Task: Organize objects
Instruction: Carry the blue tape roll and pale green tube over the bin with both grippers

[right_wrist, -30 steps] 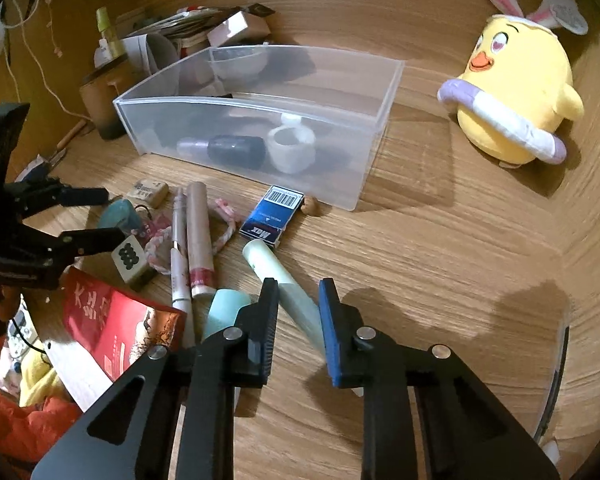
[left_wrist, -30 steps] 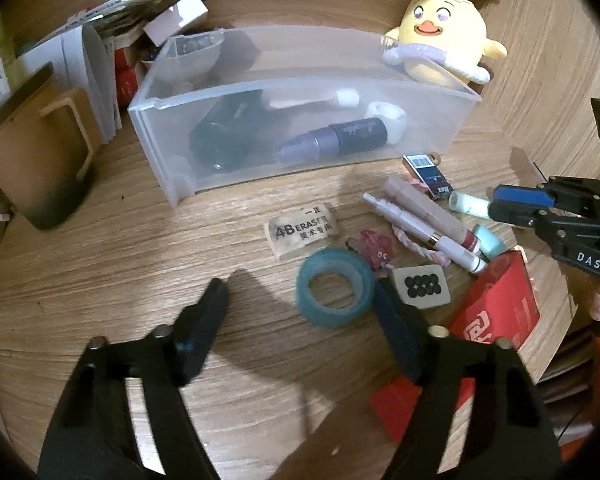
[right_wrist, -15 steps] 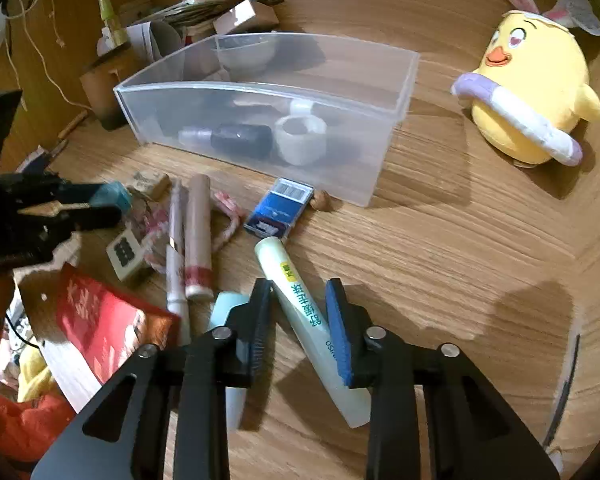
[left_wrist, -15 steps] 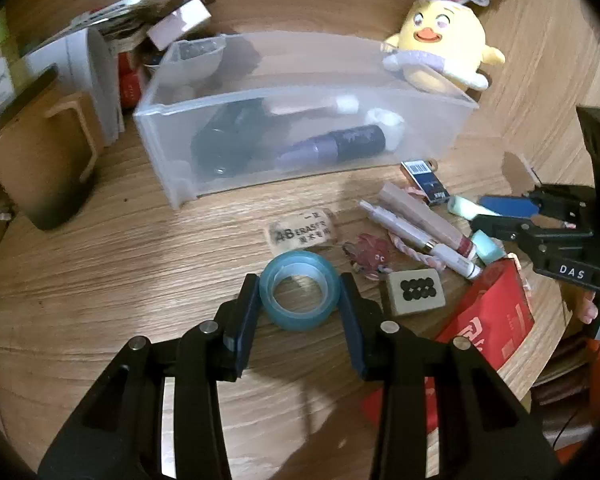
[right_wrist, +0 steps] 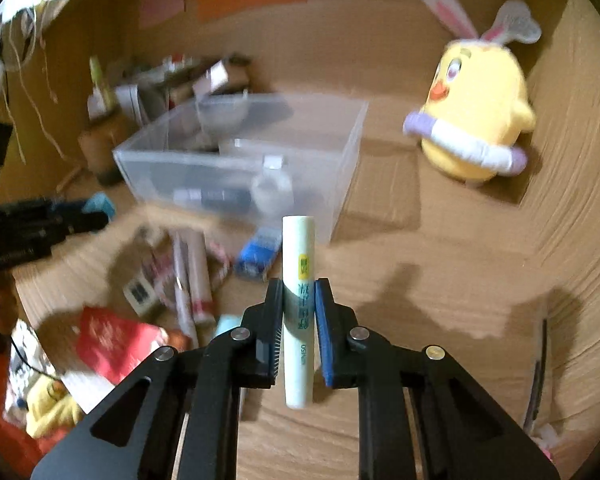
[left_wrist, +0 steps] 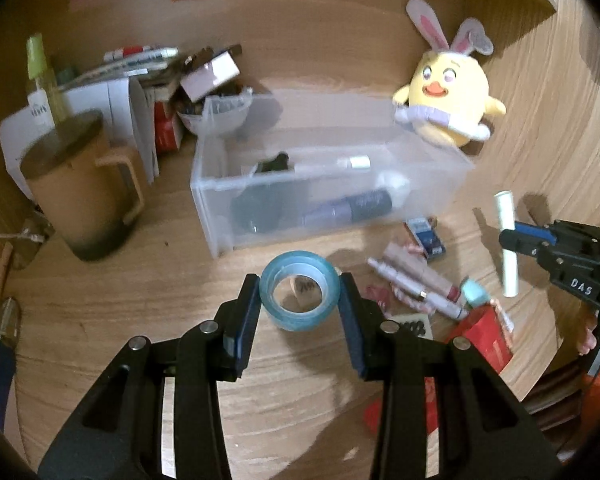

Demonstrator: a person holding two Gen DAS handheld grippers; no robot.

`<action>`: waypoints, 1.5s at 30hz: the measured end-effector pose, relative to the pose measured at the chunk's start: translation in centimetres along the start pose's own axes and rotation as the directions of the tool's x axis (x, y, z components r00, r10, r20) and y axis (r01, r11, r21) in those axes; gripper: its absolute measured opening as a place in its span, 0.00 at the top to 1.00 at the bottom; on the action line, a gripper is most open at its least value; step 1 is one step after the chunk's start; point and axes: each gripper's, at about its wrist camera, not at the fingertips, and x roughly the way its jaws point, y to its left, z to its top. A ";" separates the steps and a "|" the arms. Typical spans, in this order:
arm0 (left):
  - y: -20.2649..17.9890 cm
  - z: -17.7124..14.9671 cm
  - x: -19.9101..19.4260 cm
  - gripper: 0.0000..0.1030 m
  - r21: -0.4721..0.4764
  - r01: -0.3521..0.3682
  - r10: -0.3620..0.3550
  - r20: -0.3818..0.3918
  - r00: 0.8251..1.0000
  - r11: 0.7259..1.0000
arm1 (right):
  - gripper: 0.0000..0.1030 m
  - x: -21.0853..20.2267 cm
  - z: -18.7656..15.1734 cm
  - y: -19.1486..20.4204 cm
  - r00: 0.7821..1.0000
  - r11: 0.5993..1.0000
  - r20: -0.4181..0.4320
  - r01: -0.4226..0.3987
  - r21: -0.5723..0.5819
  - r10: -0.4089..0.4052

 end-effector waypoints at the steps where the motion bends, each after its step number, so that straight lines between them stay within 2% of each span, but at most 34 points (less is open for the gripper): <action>1: 0.0 0.3 -0.1 0.62 -0.001 -0.001 0.001 0.007 1.000 1.000 | 0.86 -0.3 0.5 0.0 1.000 1.000 0.020 -0.005 0.010 0.005; 8: 0.0 2.2 -1.2 0.62 -0.021 -0.010 0.012 0.073 0.997 1.000 | 0.86 -2.1 3.2 0.2 0.992 0.999 0.126 -0.033 0.043 0.027; 15: 0.4 4.2 -1.8 0.62 -0.045 -0.014 0.020 0.124 0.992 0.999 | 0.86 -3.0 5.5 0.9 0.980 0.998 0.193 -0.057 0.034 0.049; 22: 1.2 6.0 -1.7 0.62 -0.059 -0.029 0.037 0.155 0.987 0.998 | 0.86 -2.7 7.6 1.1 0.971 0.997 0.231 -0.064 0.031 0.055; 26: 1.8 7.1 -1.1 0.62 -0.064 -0.043 0.052 0.161 0.986 0.997 | 0.86 -2.1 8.7 1.4 0.971 1.000 0.239 -0.025 0.019 0.019; 31: 2.4 8.1 0.7 0.62 -0.079 -0.015 0.025 0.123 0.992 0.997 | 0.86 -0.7 10.2 1.2 0.974 0.999 0.224 0.039 -0.004 -0.037; 38: 2.2 8.6 3.9 0.62 -0.071 -0.002 0.005 0.051 0.999 0.998 | 0.86 2.7 10.3 0.7 0.989 0.996 0.124 0.085 -0.030 -0.081; 45: 1.5 8.7 6.7 0.62 -0.028 -0.020 0.020 -0.006 1.000 0.999 | 0.86 5.3 9.9 0.8 0.993 0.991 0.046 0.115 -0.075 -0.112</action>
